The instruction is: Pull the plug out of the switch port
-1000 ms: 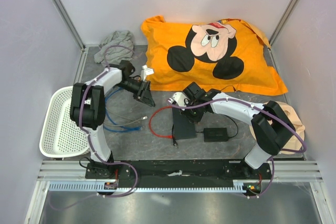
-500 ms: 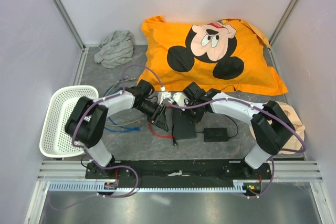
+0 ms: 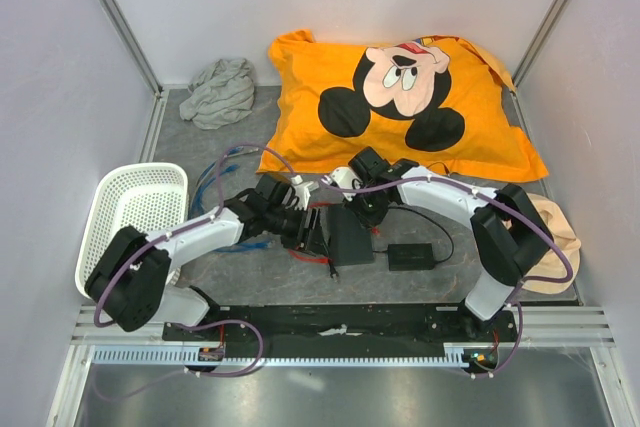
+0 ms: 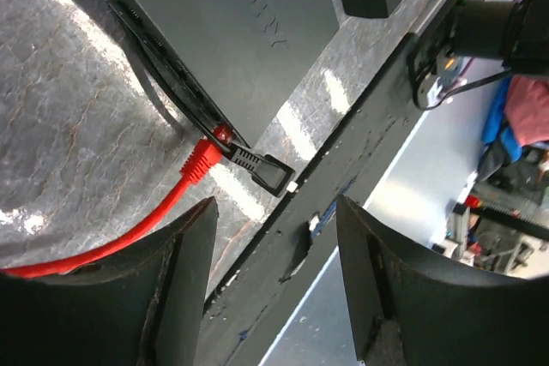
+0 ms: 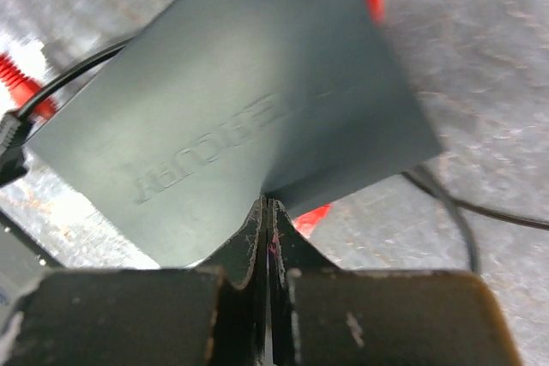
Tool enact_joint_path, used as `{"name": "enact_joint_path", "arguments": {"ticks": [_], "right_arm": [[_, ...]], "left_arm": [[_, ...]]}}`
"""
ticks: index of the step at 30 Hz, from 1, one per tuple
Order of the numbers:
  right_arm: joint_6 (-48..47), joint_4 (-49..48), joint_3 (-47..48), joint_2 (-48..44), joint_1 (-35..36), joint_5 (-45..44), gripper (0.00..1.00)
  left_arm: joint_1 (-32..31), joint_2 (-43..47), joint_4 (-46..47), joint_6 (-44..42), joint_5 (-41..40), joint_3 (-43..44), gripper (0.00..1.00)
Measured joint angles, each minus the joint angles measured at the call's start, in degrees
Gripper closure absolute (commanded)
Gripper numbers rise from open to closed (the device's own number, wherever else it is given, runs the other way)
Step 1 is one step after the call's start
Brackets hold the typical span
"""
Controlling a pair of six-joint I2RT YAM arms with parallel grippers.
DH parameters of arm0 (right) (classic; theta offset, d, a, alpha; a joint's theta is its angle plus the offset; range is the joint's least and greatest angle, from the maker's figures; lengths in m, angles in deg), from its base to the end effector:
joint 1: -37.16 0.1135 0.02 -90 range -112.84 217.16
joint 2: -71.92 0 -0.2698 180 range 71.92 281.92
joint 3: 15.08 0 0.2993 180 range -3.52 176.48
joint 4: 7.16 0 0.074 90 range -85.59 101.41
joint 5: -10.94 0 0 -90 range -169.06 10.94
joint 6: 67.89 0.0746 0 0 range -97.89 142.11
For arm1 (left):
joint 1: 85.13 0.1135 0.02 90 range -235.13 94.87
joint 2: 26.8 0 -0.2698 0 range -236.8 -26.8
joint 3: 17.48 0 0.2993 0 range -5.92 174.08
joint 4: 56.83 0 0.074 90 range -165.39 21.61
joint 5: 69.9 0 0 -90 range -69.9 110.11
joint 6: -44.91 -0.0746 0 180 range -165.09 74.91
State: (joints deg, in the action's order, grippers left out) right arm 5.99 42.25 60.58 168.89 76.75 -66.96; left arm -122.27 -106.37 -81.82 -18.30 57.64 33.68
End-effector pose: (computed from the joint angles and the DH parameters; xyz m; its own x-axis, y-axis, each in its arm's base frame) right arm 0.2829 0.2543 0.1338 -0.5110 -0.7749 -0.3721 -0.8518 0.5145 0.0984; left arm 0.2227 -0.2257 0.1295 -0.9176 0.2466 -0.3117 0.3974 0.5869 -0.7054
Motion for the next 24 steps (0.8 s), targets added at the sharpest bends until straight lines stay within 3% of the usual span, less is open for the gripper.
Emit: {"name": "enact_joint_path", "arguments": {"ticks": [7,8,9,15,20,24], "right_arm": [[-0.1,2.1,2.5,-1.1,-2.7,-2.0,0.98],[-0.4,2.8,2.5,-2.4,-2.8,-1.6,0.88],[-1.0,3.8,2.5,-4.3,-2.8,-0.8,0.61],[-5.8,5.2,2.7,-17.5,0.7,7.6,0.39],[-15.1,4.6,1.9,-16.7,12.0,9.0,0.35],[-25.4,4.4,-1.0,-16.1,18.3,8.0,0.34]], "left_arm": [[6.0,6.3,2.1,2.1,0.3,-3.1,0.34],[7.1,7.3,2.6,2.1,0.3,-3.3,0.33],[8.7,8.2,3.0,2.1,0.5,-3.4,0.33],[20.8,5.6,3.5,0.8,1.6,-0.8,0.32],[27.6,-2.1,0.3,-2.9,3.8,8.1,0.31],[29.4,-1.5,-1.0,-7.0,5.7,10.4,0.30]]}}
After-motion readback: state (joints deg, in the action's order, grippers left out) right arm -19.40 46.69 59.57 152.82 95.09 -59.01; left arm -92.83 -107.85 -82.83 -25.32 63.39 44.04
